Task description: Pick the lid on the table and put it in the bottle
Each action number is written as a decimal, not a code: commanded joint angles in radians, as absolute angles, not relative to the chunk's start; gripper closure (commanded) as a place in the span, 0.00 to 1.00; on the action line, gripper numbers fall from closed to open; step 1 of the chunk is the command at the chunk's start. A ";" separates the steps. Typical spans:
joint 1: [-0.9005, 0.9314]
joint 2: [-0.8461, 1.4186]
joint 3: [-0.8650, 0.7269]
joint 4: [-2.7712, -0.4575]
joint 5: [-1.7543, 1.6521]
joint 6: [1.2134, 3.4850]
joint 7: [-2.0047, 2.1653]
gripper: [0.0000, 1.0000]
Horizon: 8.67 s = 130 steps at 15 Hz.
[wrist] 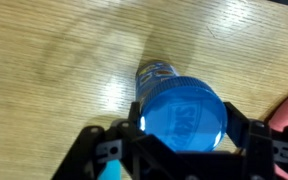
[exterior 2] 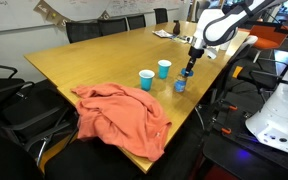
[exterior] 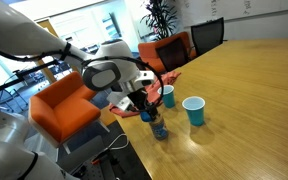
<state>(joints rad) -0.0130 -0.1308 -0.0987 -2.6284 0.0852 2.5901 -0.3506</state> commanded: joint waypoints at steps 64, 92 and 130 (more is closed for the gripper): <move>-0.033 -0.038 -0.062 -2.563 -0.040 2.563 -0.222 0.45; -0.018 -0.177 -0.092 -2.569 0.019 2.497 -0.309 0.95; -0.033 -0.222 -0.075 -2.583 -0.045 2.604 -0.301 1.00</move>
<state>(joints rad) -0.0218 -0.1196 -0.0682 -2.5649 -0.0382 2.6608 -0.3100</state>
